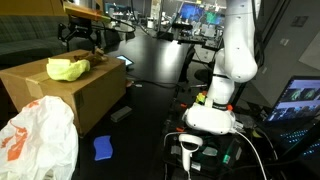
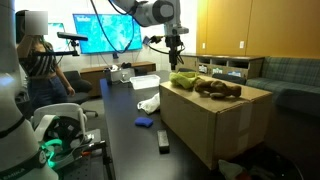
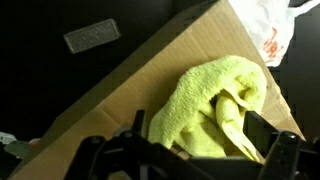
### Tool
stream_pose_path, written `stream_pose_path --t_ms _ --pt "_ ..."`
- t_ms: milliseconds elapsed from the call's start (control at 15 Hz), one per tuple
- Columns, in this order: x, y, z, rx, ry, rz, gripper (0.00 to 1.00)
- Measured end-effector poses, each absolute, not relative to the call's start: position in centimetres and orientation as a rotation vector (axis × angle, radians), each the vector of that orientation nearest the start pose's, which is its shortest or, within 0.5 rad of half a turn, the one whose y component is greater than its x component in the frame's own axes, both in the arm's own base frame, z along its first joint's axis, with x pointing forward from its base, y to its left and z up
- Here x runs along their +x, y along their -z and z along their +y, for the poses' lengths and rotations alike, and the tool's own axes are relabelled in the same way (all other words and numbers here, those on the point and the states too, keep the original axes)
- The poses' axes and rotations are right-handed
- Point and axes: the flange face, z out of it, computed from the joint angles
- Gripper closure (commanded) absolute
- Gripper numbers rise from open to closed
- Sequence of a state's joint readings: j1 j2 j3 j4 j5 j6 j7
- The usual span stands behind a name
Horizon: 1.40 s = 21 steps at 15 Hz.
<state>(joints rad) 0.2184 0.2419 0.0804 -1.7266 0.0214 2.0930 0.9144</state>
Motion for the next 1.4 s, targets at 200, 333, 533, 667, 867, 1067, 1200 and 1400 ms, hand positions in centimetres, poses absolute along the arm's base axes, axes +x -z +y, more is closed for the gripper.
stream_pose_path --t_ms 200,333,533,667,867,1067,1200,1400 --pt "57.1 -44.9 18.0 -2.958 0.084 0.823 0.00" --pt "54.0 -43.7 17.5 -3.008 0.043 0.735 0.00" --pt "49.6 -40.0 16.6 -3.078 -0.032 0.586 0.00" --pt "46.6 -36.4 15.8 -3.118 -0.082 0.475 0.00" --pt "42.7 -30.6 14.4 -3.159 -0.149 0.301 0.00" --pt "40.9 -26.4 12.9 -3.181 -0.153 0.163 0.00" --pt "40.9 -24.3 12.0 -3.184 -0.132 0.074 0.00" --pt "41.8 -21.5 10.6 -3.157 -0.123 0.056 0.00"
